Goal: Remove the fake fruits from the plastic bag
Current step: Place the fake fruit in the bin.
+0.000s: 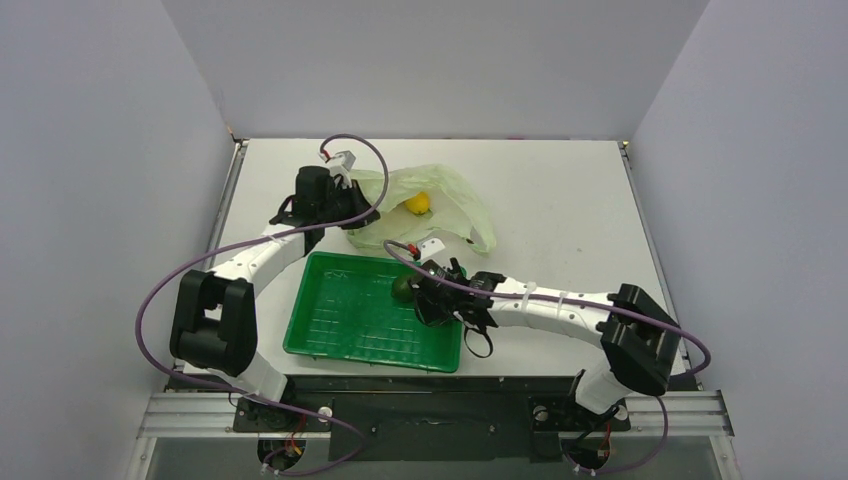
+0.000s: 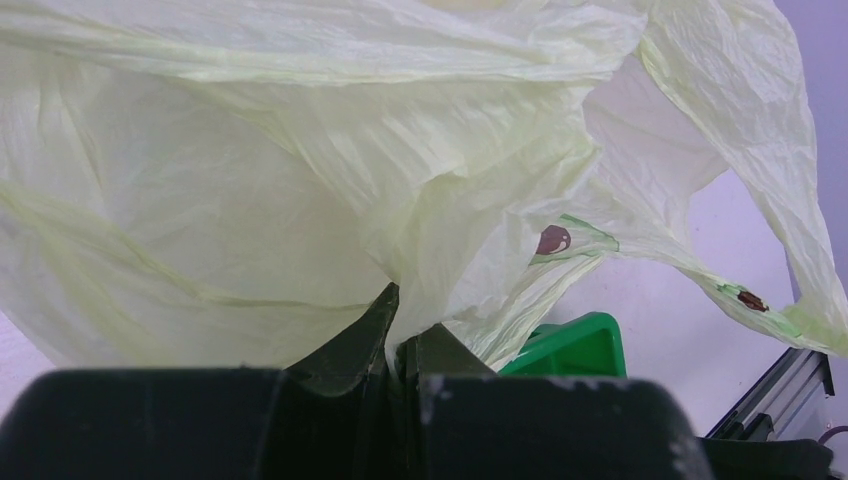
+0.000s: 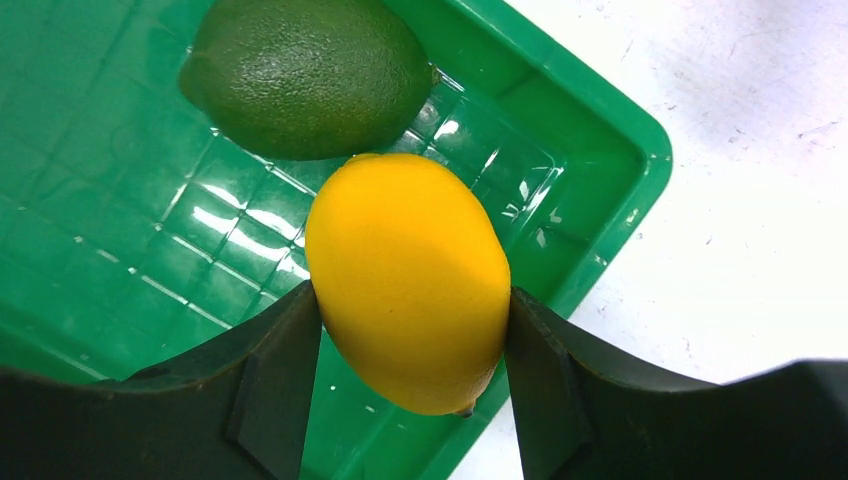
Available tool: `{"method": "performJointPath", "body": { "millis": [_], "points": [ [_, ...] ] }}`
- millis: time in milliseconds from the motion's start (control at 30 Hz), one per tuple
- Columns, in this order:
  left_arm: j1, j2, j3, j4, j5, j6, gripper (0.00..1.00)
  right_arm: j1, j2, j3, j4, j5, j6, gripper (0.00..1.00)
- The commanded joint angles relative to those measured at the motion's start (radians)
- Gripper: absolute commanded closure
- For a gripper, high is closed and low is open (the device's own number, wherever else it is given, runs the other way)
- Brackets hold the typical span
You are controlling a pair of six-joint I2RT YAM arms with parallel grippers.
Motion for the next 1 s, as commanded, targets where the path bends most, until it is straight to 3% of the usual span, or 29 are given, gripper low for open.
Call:
{"method": "performJointPath", "body": {
  "millis": [0,100,300,600,700,767,867,967],
  "points": [
    [-0.009,-0.055,0.032,-0.017,-0.004,0.032,1.00,0.008,0.049,0.057,0.018,0.049,-0.004,0.62],
    [-0.012,-0.064,0.028,-0.017,-0.003,0.034,1.00,0.017,0.059,0.059,0.033,0.056,-0.006,0.49],
    [-0.013,-0.070,0.028,-0.016,0.001,0.037,1.00,0.029,0.025,0.060,0.037,0.063,-0.012,0.35],
    [-0.014,-0.086,0.028,-0.012,0.009,0.036,1.00,0.041,-0.070,0.092,0.049,0.073,-0.032,0.29],
    [-0.015,-0.097,0.022,-0.007,0.007,0.040,1.00,0.032,-0.080,0.132,0.066,0.089,-0.046,0.30],
    [-0.015,-0.105,0.019,0.000,0.011,0.041,1.00,0.019,-0.067,0.166,0.081,0.097,-0.060,0.36],
    [-0.017,-0.114,0.011,0.028,0.021,0.041,1.00,-0.013,-0.027,0.195,0.154,0.103,-0.068,0.53],
    [-0.017,-0.115,-0.002,0.055,0.038,0.028,1.00,-0.069,0.014,0.218,0.238,0.091,-0.060,0.57]
  ]
}}
